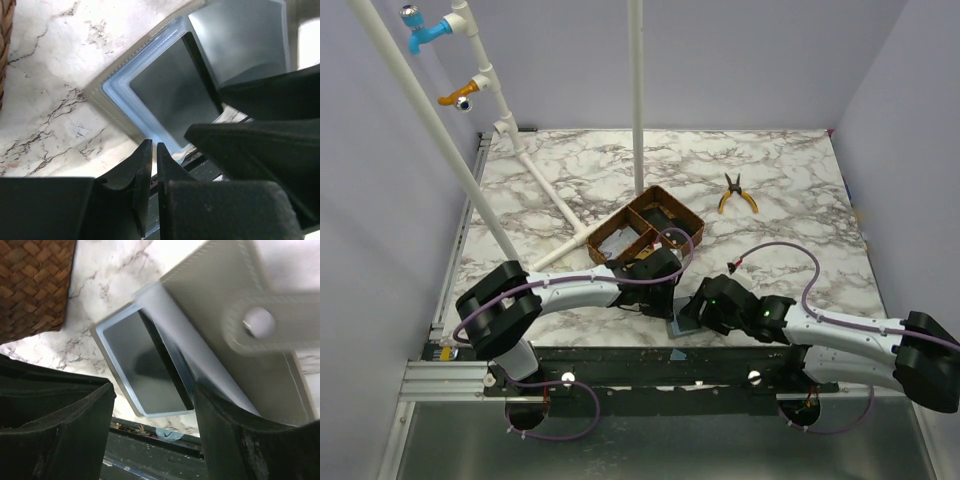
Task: Take the credit cards out of the card holder
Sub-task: Open the card holder at the center of the board.
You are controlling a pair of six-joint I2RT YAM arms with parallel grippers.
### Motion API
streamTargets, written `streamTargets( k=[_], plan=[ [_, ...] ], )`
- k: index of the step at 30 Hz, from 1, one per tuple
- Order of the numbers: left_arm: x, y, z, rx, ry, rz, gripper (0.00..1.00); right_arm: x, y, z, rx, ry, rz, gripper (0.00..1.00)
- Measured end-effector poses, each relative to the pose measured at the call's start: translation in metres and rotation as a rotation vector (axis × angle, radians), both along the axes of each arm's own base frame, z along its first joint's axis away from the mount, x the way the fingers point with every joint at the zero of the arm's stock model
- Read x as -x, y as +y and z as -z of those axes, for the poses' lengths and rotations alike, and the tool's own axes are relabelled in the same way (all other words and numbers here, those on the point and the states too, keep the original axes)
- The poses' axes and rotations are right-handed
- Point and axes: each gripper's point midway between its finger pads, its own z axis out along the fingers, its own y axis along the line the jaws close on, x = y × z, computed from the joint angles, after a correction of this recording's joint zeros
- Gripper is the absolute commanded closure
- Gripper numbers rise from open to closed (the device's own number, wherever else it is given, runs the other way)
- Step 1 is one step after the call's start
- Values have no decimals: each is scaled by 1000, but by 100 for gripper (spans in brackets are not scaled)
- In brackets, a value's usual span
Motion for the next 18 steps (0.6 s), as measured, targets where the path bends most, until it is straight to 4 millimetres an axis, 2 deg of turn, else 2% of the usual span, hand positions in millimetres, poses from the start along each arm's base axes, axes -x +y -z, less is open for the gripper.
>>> streamTargets(
  k=[5, 8, 14, 18],
  plan=[
    [-2, 4, -3, 8, -8, -13, 90, 6, 22, 0, -51, 35, -22, 30],
    [-3, 7, -4, 8, -14, -19, 92, 5, 24, -5, -61, 31, -15, 30],
    [-4, 9, -2, 0, -18, -27, 95, -6, 26, -32, -69, -28, -3, 31],
    [-5, 10, -2, -1, -20, -30, 96, -13, 30, -44, -57, -65, -14, 35]
  ],
)
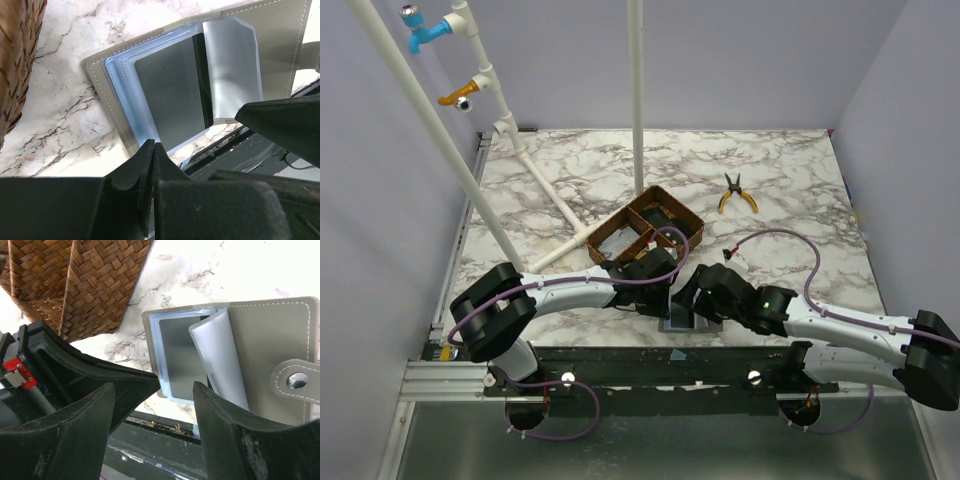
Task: Take the credit cards out of the card holder
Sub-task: Open the card holder at the center of the board, then remove the credit card from the card holder.
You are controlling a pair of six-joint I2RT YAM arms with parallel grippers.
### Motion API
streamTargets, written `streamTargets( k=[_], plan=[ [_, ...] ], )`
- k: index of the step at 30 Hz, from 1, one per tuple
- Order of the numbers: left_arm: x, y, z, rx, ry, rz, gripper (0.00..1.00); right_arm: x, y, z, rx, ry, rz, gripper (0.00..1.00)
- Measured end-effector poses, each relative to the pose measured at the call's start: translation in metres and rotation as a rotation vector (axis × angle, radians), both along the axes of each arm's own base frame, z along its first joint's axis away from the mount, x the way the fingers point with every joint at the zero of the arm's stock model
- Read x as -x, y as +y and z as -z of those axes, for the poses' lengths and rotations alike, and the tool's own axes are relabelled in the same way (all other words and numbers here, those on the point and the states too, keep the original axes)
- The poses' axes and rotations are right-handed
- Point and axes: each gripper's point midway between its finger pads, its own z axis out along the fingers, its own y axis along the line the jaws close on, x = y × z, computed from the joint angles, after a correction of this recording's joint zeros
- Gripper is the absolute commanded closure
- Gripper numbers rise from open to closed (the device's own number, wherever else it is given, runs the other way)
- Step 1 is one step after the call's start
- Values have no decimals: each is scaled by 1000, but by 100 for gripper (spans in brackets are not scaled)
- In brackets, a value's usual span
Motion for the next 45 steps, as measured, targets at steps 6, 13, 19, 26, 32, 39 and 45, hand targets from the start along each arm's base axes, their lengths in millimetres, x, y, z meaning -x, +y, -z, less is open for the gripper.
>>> streamTargets(
  k=[6, 13, 19, 26, 32, 39, 45],
  plan=[
    [0, 1, 1, -5, -1, -2, 96, 0, -7, 14, 91, 3, -37, 46],
    [1, 4, 2, -19, 3, -3, 96, -11, -20, 19, 138, -10, -42, 58],
    [-2, 0, -4, -14, -7, 2, 96, -7, -34, 42, 140, 20, -61, 59],
    [-9, -7, -12, -2, -30, 9, 96, -1, -38, 51, 34, 14, -84, 63],
    [-13, -8, -6, -23, -34, 11, 96, -2, -33, 47, -31, -2, -101, 66],
    [-15, -8, 1, -46, -32, 11, 96, 0, -31, 51, -79, 5, -111, 68],
    [-14, -7, 8, -64, -24, 14, 97, 3, -32, 58, -119, 18, -108, 71]
  ],
)
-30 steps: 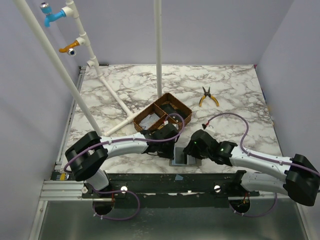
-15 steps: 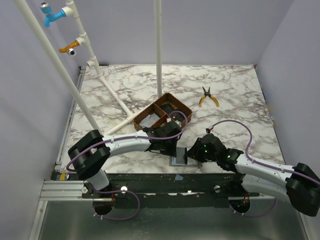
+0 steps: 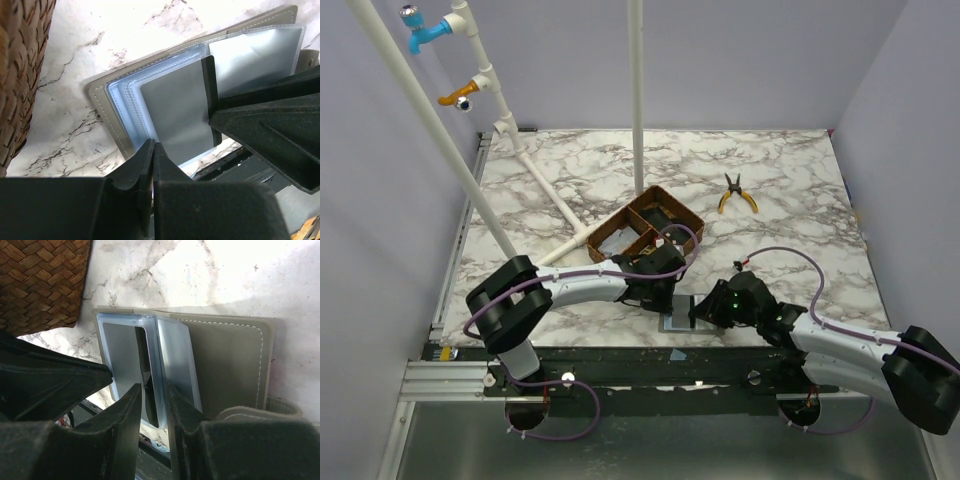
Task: Take the credit cards out of the card holder
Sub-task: Remove the credit card from the card holder.
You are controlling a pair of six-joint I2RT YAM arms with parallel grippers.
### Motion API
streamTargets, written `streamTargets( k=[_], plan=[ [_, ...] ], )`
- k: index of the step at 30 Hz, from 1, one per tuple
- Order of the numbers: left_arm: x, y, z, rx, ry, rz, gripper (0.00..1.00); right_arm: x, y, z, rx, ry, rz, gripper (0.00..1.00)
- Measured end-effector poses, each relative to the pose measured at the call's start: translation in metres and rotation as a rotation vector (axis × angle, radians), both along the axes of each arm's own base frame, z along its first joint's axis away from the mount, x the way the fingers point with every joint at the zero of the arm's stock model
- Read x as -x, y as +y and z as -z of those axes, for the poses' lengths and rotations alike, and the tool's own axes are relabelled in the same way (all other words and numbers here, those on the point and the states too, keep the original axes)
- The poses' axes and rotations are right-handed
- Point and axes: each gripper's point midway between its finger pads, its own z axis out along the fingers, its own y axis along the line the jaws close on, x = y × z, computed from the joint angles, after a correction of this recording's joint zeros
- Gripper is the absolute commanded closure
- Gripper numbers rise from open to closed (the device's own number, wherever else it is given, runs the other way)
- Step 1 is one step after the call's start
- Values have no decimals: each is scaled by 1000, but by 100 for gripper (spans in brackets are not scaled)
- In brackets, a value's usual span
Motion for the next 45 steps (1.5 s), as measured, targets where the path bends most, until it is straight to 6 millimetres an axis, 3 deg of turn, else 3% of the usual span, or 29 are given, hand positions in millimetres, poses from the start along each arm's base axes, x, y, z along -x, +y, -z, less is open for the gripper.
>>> streamTargets(
  k=[12, 29, 45],
  plan=[
    [-3, -5, 1, 0, 1, -1, 98, 0, 2, 3, -68, 11, 2, 78],
    [-6, -9, 2, -9, 13, -30, 100, 0, 1, 2, -113, 10, 6, 99],
    [-8, -8, 3, -3, 20, -56, 100, 0, -1, -4, -123, -14, 6, 99]
  ],
)
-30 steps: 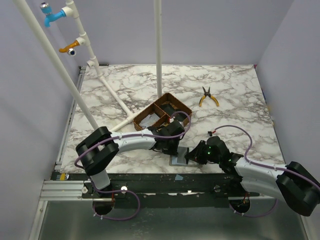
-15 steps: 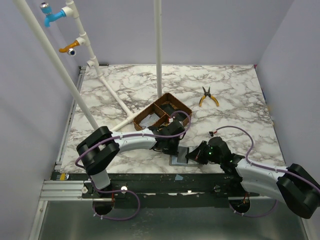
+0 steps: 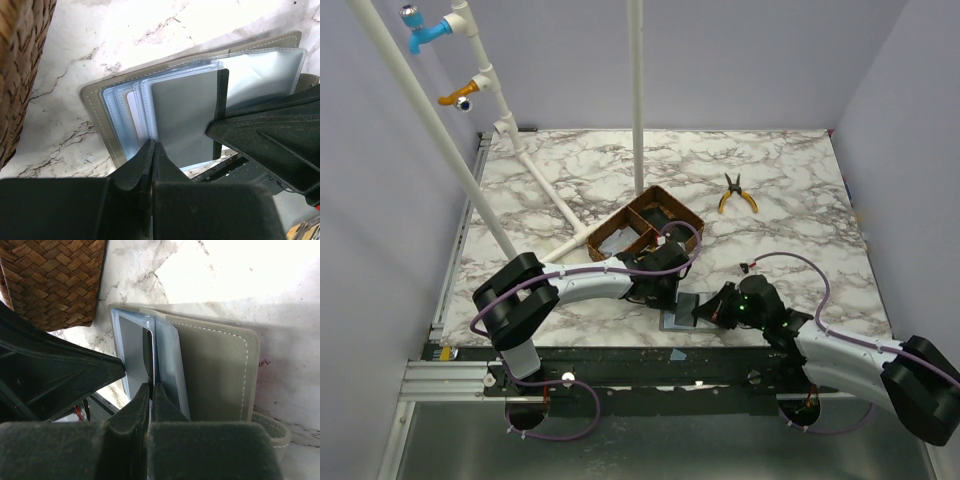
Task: Take the credit cards out of the card holder
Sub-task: Remove the credit card from the card holder.
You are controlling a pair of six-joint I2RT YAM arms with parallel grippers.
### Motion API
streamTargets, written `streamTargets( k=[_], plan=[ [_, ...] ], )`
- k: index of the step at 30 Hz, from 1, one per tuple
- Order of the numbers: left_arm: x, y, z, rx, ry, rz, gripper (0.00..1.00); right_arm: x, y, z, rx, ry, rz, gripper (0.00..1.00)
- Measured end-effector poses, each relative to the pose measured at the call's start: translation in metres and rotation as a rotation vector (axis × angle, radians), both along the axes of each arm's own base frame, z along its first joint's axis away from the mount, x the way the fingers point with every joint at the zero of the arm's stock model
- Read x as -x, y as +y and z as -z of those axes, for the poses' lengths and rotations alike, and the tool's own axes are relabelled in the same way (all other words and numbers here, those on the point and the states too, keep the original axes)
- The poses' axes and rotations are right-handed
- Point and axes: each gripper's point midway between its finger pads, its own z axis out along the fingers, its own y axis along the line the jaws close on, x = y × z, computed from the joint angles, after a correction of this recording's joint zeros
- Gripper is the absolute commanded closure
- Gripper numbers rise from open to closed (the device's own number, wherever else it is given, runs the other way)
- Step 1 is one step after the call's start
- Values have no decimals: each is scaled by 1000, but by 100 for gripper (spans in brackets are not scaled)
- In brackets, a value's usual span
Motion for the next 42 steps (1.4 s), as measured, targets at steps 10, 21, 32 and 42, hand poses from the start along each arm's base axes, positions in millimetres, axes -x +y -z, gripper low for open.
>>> streamTargets(
  k=[10, 21, 32, 42],
  plan=[
    [0, -1, 0, 3, -1, -1, 100, 1, -2, 1, -1, -2, 3, 98],
    [0, -1, 1, 3, 3, -9, 100, 4, -5, 4, -2, -3, 7, 95],
    [0, -1, 1, 2, 4, -10, 100, 6, -8, 5, -7, -8, 10, 91],
    [0, -1, 1, 0, 4, -11, 100, 8, -11, 7, -14, -8, 20, 77]
  ],
)
